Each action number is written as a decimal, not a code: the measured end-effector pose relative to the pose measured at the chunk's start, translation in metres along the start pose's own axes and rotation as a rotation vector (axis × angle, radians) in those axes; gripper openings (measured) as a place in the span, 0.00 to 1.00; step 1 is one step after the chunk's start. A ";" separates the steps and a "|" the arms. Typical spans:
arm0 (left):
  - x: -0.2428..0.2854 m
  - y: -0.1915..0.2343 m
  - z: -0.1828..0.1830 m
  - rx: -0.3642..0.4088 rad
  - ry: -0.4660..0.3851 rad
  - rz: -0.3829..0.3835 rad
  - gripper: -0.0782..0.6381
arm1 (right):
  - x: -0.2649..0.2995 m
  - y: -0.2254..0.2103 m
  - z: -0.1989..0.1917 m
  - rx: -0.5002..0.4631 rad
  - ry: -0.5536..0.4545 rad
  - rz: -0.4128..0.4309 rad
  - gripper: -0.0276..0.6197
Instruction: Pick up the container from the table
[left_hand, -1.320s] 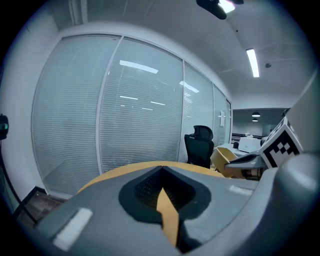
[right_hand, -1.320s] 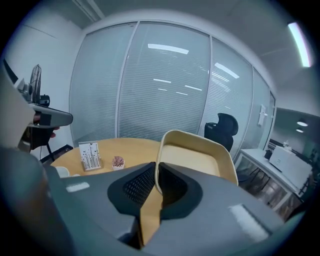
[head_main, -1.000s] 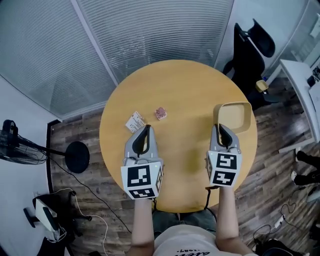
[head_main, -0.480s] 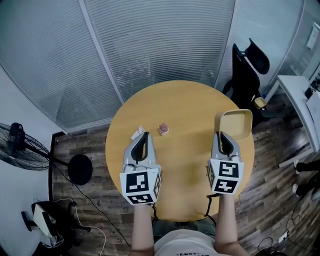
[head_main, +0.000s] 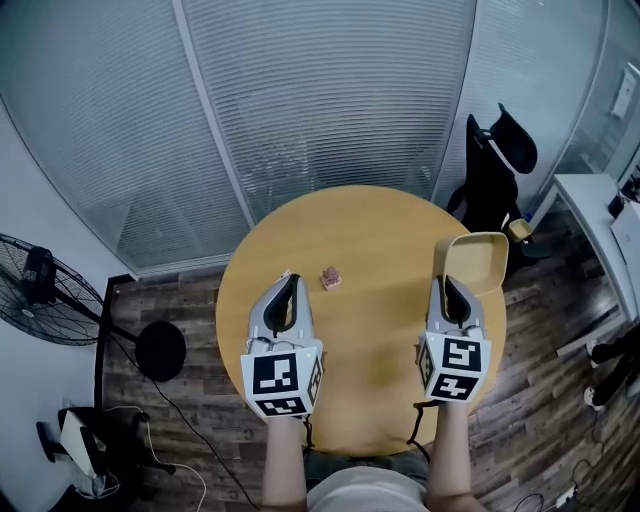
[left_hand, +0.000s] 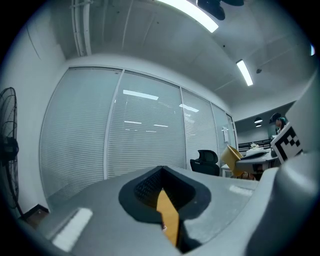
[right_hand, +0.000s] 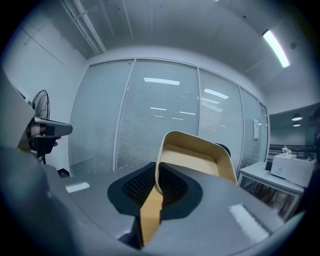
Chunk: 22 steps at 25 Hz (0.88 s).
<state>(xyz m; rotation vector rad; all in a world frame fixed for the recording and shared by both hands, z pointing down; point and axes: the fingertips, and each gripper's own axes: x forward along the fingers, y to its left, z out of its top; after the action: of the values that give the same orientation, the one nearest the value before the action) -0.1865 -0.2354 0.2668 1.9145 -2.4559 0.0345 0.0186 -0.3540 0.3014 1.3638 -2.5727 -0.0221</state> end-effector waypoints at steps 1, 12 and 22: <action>0.000 0.000 0.002 0.001 -0.004 0.001 0.11 | 0.000 0.000 0.001 -0.006 -0.003 -0.004 0.12; -0.004 0.002 0.007 0.004 -0.018 0.001 0.11 | -0.001 0.002 0.007 -0.022 -0.020 -0.004 0.12; 0.000 0.003 0.009 0.000 -0.018 0.006 0.11 | 0.003 0.000 0.008 -0.011 -0.018 0.000 0.12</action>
<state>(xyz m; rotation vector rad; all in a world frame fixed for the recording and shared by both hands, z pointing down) -0.1893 -0.2351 0.2579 1.9161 -2.4727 0.0176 0.0152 -0.3568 0.2944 1.3658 -2.5836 -0.0480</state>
